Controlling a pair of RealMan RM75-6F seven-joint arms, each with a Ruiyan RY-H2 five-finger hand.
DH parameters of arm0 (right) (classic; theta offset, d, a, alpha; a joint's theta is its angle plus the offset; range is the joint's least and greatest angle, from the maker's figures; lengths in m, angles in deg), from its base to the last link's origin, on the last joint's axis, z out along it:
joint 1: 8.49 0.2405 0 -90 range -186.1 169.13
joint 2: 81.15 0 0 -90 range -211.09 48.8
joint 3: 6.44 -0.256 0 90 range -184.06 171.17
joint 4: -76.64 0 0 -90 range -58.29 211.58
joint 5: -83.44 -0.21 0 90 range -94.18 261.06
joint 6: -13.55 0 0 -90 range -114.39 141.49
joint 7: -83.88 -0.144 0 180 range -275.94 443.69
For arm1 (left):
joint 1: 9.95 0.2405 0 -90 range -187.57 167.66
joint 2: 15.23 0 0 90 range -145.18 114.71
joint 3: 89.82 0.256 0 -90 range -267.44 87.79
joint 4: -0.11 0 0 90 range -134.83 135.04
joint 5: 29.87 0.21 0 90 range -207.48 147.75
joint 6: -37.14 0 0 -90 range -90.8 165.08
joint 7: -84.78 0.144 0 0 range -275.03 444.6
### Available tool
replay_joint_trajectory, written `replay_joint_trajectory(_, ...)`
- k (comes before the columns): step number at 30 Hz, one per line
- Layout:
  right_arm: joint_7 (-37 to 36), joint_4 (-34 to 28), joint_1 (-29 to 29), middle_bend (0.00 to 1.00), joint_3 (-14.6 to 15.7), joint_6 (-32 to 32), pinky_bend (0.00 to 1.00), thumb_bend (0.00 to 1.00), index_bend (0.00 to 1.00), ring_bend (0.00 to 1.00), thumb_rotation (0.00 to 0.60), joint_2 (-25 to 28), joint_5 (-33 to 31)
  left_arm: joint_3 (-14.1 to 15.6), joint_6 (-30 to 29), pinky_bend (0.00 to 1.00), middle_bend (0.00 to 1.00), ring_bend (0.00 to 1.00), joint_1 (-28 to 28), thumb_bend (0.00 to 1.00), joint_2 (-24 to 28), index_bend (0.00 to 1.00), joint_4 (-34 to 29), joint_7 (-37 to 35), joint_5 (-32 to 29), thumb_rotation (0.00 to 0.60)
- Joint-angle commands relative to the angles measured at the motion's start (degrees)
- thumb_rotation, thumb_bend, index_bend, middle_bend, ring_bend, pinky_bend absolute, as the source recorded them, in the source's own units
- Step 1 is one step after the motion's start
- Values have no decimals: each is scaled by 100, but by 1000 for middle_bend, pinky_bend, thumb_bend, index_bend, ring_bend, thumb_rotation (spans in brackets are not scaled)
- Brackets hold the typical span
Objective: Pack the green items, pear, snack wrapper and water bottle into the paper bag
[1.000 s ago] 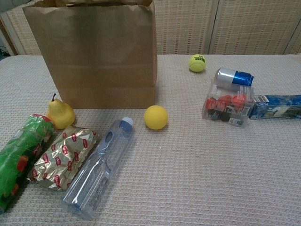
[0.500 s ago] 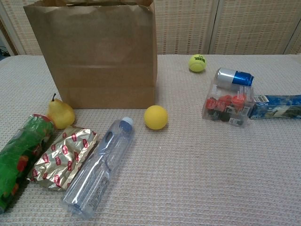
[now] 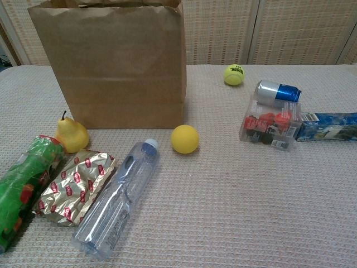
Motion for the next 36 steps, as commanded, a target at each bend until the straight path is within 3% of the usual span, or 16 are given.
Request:
replay_joint_trajectory(1,12,-24,15,0,10,-39,0,83,0,0,600,1,-10,547,99,67,0,0,-206,349,-283,0,821,643,1157,600)
replay_joint_trajectory(10,-85,-22,37,0,42,-77,0,82,0,0,600,48,-33,512,1133,22,0,0,-802,347,-529,0,601,1487,1565,600)
replay_joint_trajectory(19,-305,-2,29,0,94,-33,0,80,0,0,600,145,-25,482,1921,15,0,0,-1084,347,-863,0,712,1878,1461,600)
replay_joint_trajectory(36,-433,-90,75,0,150,-191,0,77,0,0,600,228,-94,505,2082,16,0,0,-1218,348,-1275,0,1702,1786,1050,600)
